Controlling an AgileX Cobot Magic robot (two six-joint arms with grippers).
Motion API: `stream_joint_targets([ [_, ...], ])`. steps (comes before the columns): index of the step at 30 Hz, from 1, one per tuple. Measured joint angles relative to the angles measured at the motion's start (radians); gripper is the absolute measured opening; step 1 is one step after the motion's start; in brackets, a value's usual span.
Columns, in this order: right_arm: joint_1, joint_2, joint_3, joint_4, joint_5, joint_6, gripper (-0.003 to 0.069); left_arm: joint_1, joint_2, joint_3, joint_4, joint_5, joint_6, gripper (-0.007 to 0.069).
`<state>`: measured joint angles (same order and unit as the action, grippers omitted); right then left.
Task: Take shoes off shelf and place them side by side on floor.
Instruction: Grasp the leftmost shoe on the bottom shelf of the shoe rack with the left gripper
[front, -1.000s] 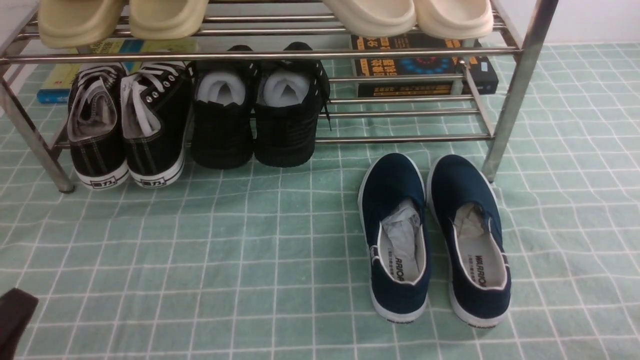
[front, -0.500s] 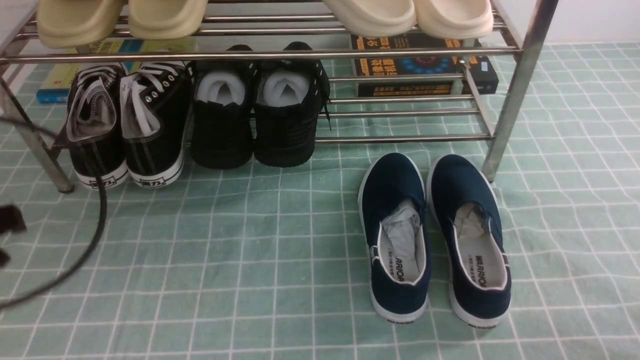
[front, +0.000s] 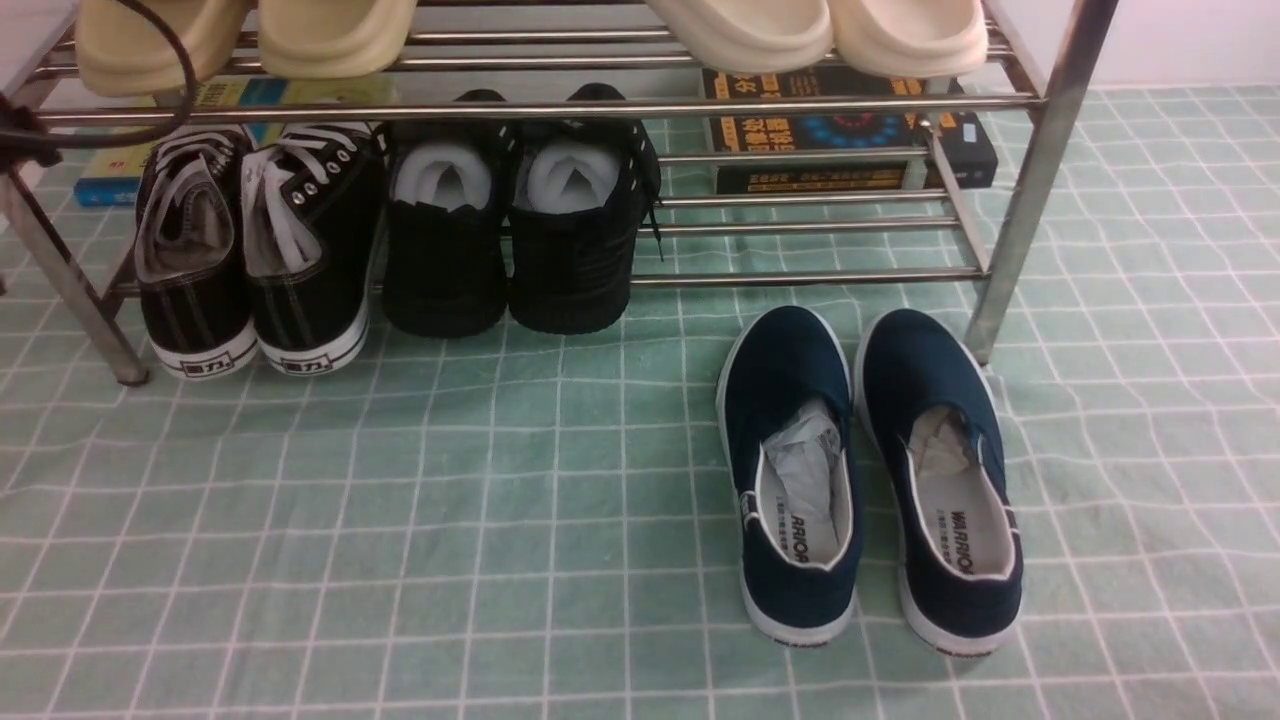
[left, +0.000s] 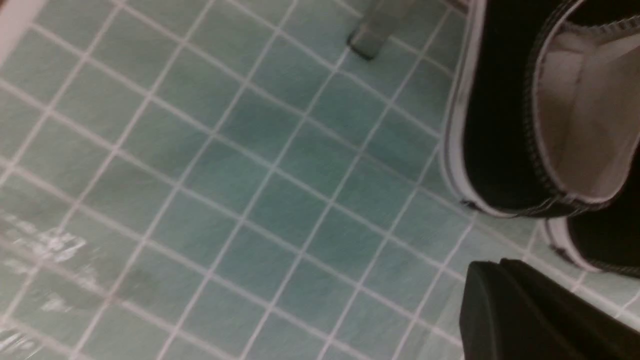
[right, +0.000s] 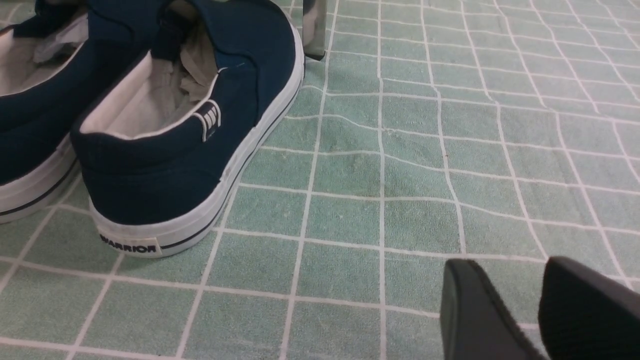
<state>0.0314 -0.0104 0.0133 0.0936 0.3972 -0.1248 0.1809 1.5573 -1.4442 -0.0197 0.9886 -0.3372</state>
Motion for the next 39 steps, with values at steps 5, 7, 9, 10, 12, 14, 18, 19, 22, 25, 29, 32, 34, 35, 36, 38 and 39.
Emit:
stream_joint_targets([
  [5,0.0,0.0,0.0,0.0,0.0,0.0,0.0236,0.0,0.057,0.0,-0.038,-0.086,0.033,0.0059],
  [7,0.0,0.0,0.0,0.0,0.0,0.0,0.0237,0.0,0.078,0.0,-0.042,-0.121,0.037,0.0105],
  [9,0.0,0.0,0.0,0.0,0.0,0.0,0.0237,0.0,0.102,0.0,-0.042,-0.16,0.039,0.016],
  [10,0.0,0.0,0.0,0.0,0.0,0.0,0.0237,0.0,0.114,0.0,-0.042,-0.184,0.04,0.0195],
  [12,0.0,0.0,0.0,0.0,0.0,0.0,0.0237,0.0,0.143,0.0,-0.042,-0.228,0.042,0.0265],
  [14,0.0,0.0,0.0,0.0,0.0,0.0,0.0237,0.0,0.167,0.0,-0.042,-0.265,0.042,0.0324],
  [18,0.0,0.0,0.0,0.0,0.0,0.0,0.0237,0.0,0.201,0.0,-0.043,-0.309,0.042,0.0372],
  [19,0.0,0.0,0.0,0.0,0.0,0.0,0.0237,0.0,0.213,0.0,-0.044,-0.326,0.043,0.0379],
  [22,0.0,0.0,0.0,0.0,0.0,0.0,0.0237,0.0,0.24,0.0,-0.05,-0.35,0.043,0.0384],
  [25,0.0,0.0,0.0,0.0,0.0,0.0,0.0237,0.0,0.252,0.0,-0.056,-0.361,0.044,0.0386],
  [29,0.0,0.0,0.0,0.0,0.0,0.0,0.0237,0.0,0.27,0.0,-0.063,-0.376,0.044,0.0381],
  [32,0.0,0.0,0.0,0.0,0.0,0.0,0.0237,0.0,0.282,0.0,-0.068,-0.379,0.042,0.0355],
  [34,0.0,0.0,0.0,0.0,0.0,0.0,0.0237,0.0,0.291,-0.002,-0.087,-0.379,0.042,0.0289],
  [35,0.0,0.0,0.0,0.0,0.0,0.0,0.0237,-0.002,0.292,-0.002,-0.092,-0.378,0.042,0.0249],
  [36,0.0,0.0,0.0,0.0,0.0,0.0,0.0237,-0.002,0.292,-0.002,-0.093,-0.378,0.042,0.0249],
  [38,0.0,0.0,0.0,0.0,0.0,0.0,0.0237,-0.003,0.293,-0.006,-0.096,-0.366,0.042,0.0099],
  [39,0.0,0.0,0.0,0.0,0.0,0.0,0.0237,-0.003,0.292,-0.007,-0.094,-0.361,0.044,0.0068],
])
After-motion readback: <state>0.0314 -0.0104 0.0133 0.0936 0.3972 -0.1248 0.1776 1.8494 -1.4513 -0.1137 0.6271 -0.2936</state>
